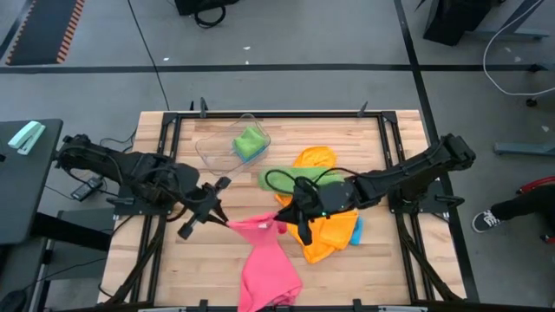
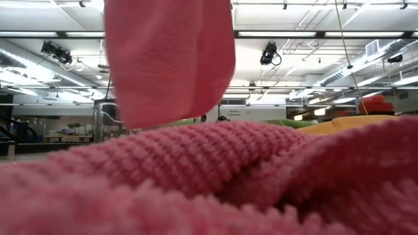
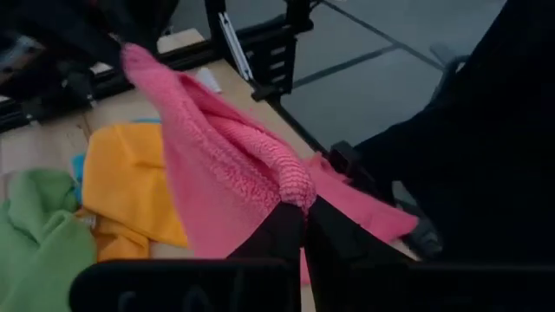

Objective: Fold microfiber towels
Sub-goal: Fold the left pink microfiber towel

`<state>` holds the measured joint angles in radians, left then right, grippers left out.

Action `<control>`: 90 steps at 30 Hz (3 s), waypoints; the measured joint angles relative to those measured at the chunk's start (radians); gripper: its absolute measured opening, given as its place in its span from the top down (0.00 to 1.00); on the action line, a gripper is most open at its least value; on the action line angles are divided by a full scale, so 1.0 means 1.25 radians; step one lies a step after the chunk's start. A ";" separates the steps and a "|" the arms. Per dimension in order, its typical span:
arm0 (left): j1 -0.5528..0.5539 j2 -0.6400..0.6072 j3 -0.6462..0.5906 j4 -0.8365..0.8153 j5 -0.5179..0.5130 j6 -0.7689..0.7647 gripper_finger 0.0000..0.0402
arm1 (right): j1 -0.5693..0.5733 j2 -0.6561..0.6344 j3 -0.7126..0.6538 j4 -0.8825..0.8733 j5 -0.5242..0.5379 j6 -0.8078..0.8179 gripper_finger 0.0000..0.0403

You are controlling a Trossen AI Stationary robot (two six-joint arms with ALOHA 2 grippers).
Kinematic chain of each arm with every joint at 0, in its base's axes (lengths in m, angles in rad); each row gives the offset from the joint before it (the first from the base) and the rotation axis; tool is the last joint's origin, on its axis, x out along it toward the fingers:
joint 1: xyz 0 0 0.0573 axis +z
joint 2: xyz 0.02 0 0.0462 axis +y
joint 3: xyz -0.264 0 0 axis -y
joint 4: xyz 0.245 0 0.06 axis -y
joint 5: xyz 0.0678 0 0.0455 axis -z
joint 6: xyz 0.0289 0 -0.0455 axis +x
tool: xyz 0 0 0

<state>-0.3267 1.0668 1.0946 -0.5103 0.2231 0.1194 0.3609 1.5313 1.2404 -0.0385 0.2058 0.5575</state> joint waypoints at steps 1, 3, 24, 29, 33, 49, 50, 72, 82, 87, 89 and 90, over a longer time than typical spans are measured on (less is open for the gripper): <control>-0.003 0.000 0.001 0.000 0.003 -0.009 0.96 | 0.005 0.007 0.000 0.009 0.002 0.000 0.95; -0.006 0.005 -0.007 -0.003 0.006 -0.018 0.94 | 0.015 0.031 0.000 0.027 0.006 0.000 0.95; 0.231 0.103 -0.226 0.086 -0.166 0.101 0.95 | -0.144 0.166 -0.002 -0.148 0.053 -0.114 0.95; 0.259 0.102 -0.228 0.096 -0.237 0.130 0.98 | -0.181 0.203 0.000 -0.157 0.091 -0.178 0.95; 0.276 0.121 -0.227 0.091 -0.238 0.130 0.94 | -0.209 0.219 -0.002 -0.157 0.096 -0.237 0.95; 0.296 0.234 -0.228 0.108 -0.274 0.197 0.96 | -0.282 0.222 -0.011 -0.179 0.104 -0.384 0.93; 0.297 0.237 -0.228 0.111 -0.274 0.184 0.94 | -0.286 0.222 -0.011 -0.180 0.096 -0.377 0.91; 0.349 0.203 -0.164 0.009 -0.351 0.108 0.71 | -0.318 0.180 -0.009 -0.236 -0.040 -0.285 0.63; 0.290 0.220 -0.150 -0.009 -0.044 0.073 0.76 | -0.181 0.178 -0.025 -0.188 -0.085 -0.346 0.63; 0.229 0.228 -0.150 -0.001 -0.043 0.046 0.76 | -0.111 0.179 -0.065 -0.101 -0.044 -0.371 0.63; 0.204 0.231 -0.150 0.008 -0.043 0.042 0.76 | -0.089 0.180 -0.075 -0.096 -0.012 -0.356 0.63; 0.192 0.231 -0.150 0.011 -0.043 0.039 0.76 | -0.082 0.180 -0.078 -0.092 -0.001 -0.347 0.63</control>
<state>-0.0860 1.3552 0.9070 -0.4960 0.1694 0.1675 0.2587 1.7561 1.1433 -0.1536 0.2042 0.1239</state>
